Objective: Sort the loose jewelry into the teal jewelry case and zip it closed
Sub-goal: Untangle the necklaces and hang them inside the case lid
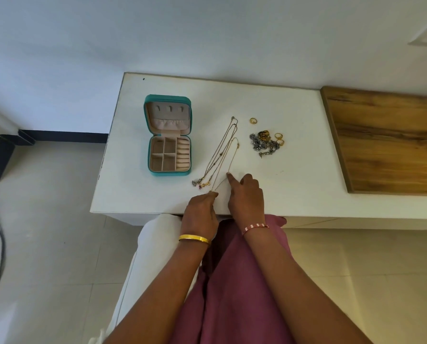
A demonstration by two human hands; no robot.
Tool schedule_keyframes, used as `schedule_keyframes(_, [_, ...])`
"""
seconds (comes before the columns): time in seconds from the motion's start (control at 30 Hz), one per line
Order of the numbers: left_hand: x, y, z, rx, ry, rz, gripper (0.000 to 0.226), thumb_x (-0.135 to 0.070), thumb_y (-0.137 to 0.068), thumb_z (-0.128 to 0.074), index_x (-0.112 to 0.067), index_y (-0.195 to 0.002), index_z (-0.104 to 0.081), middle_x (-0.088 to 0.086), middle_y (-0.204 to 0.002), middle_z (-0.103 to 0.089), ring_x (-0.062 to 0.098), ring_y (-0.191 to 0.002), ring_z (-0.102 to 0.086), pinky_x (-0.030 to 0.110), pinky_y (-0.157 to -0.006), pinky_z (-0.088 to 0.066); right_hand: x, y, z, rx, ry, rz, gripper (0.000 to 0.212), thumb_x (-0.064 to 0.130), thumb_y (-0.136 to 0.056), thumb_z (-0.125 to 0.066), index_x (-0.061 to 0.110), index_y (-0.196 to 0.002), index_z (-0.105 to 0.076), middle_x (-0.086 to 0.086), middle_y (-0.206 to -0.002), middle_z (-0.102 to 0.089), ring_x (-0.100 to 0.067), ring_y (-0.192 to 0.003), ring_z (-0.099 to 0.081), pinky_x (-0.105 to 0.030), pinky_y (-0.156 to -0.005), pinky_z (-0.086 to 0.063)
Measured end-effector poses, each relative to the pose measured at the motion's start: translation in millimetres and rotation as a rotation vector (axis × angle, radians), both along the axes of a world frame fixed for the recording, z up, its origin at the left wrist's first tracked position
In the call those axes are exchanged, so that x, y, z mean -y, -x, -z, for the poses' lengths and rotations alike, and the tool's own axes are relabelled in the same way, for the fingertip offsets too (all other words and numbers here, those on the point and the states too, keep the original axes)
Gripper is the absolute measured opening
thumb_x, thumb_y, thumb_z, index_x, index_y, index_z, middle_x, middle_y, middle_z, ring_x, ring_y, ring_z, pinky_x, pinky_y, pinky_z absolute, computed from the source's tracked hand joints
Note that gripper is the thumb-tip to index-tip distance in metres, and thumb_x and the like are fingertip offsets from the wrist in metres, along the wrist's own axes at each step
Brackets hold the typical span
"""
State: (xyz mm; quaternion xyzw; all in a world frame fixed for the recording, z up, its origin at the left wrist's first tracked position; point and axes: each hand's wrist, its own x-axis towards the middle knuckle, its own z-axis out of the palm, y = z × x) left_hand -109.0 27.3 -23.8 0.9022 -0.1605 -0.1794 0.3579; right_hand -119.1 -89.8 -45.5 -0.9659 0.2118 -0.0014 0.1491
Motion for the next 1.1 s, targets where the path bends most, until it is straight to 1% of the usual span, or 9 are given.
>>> schedule_keyframes(0.13, [0,-2,-1,0.012,0.029,-0.061,0.035,-0.005,-0.09,-0.044,-0.008,-0.124,-0.053,0.01,-0.13,-0.055,0.022,-0.123,-0.047,0.022,-0.105,-0.028,25,-13,-4,0.079,-0.114,0.147,0.036,0.01,-0.094,-0.043,0.01,-0.129,-0.05,-0.019,-0.115,-0.052,-0.032,-0.109,-0.047,-0.039,-0.084,-0.043])
schedule_keyframes(0.27, [3,-7,2,0.032,0.074,-0.127,0.032,-0.004,-0.09,-0.047,-0.008,-0.12,-0.057,0.011,-0.126,-0.058,0.023,-0.12,-0.05,0.017,-0.099,-0.025,52,-41,-12,0.157,-0.219,0.241,0.028,0.01,-0.093,-0.048,0.004,-0.119,-0.058,-0.019,-0.118,-0.057,-0.03,-0.112,-0.052,-0.035,-0.091,-0.042])
schedule_keyframes(0.37, [7,-11,5,0.053,0.134,-0.187,0.029,-0.001,-0.087,-0.05,-0.007,-0.114,-0.061,0.013,-0.118,-0.062,0.026,-0.113,-0.055,0.021,-0.098,-0.031,64,-67,-16,0.147,-0.228,0.211,0.028,0.013,-0.092,-0.051,0.002,-0.117,-0.058,-0.018,-0.121,-0.058,-0.027,-0.115,-0.052,-0.03,-0.094,-0.039])
schedule_keyframes(0.43, [10,-13,7,0.061,0.171,-0.218,0.028,0.001,-0.086,-0.052,-0.006,-0.11,-0.063,0.014,-0.114,-0.064,0.027,-0.108,-0.057,0.025,-0.096,-0.037,68,-83,-14,0.138,-0.218,0.184,0.028,0.014,-0.091,-0.053,-0.001,-0.114,-0.06,-0.019,-0.119,-0.059,-0.028,-0.115,-0.052,-0.031,-0.093,-0.04])
schedule_keyframes(0.6, [14,-20,9,0.046,0.216,-0.291,0.026,0.001,-0.085,-0.053,-0.006,-0.107,-0.065,0.012,-0.11,-0.065,0.024,-0.103,-0.059,0.028,-0.094,-0.043,69,-102,-3,0.085,-0.076,0.144,0.021,0.013,-0.092,-0.051,-0.003,-0.1,-0.062,-0.019,-0.11,-0.056,-0.029,-0.103,-0.053,-0.032,-0.077,-0.043])
schedule_keyframes(0.8, [15,-23,10,0.017,0.228,-0.331,0.025,0.001,-0.085,-0.054,-0.006,-0.107,-0.065,0.012,-0.109,-0.065,0.023,-0.099,-0.06,0.023,-0.089,-0.043,64,-103,5,0.07,0.036,0.108,0.015,0.0,-0.091,-0.045,0.0,-0.1,-0.057,-0.016,-0.109,-0.055,-0.028,-0.104,-0.05,-0.026,-0.069,-0.034])
schedule_keyframes(0.87, [14,-23,9,0.008,0.231,-0.336,0.025,0.0,-0.085,-0.054,-0.006,-0.107,-0.064,0.012,-0.109,-0.065,0.02,-0.097,-0.059,0.022,-0.088,-0.042,65,-102,5,0.115,-0.069,0.137,0.013,0.0,-0.09,-0.045,-0.001,-0.097,-0.056,-0.017,-0.106,-0.056,-0.028,-0.103,-0.05,-0.028,-0.071,-0.037])
schedule_keyframes(0.97, [13,-23,7,0.0,0.241,-0.332,0.025,-0.001,-0.086,-0.053,-0.007,-0.108,-0.064,0.01,-0.11,-0.065,0.01,-0.09,-0.053,0.019,-0.085,-0.042,64,-98,-2,0.271,-0.436,0.29,0.012,-0.002,-0.089,-0.044,0.001,-0.087,-0.055,-0.019,-0.096,-0.061,-0.027,-0.091,-0.055,-0.031,-0.075,-0.042])
schedule_keyframes(1.1, [10,-18,0,0.003,0.256,-0.328,0.024,-0.003,-0.086,-0.054,-0.008,-0.108,-0.064,0.009,-0.11,-0.065,0.008,-0.088,-0.051,0.02,-0.085,-0.043,58,-84,-28,0.333,-0.868,0.37,0.025,0.0,-0.091,-0.04,0.015,-0.072,-0.047,-0.013,-0.083,-0.06,-0.018,-0.075,-0.058,-0.025,-0.07,-0.046])
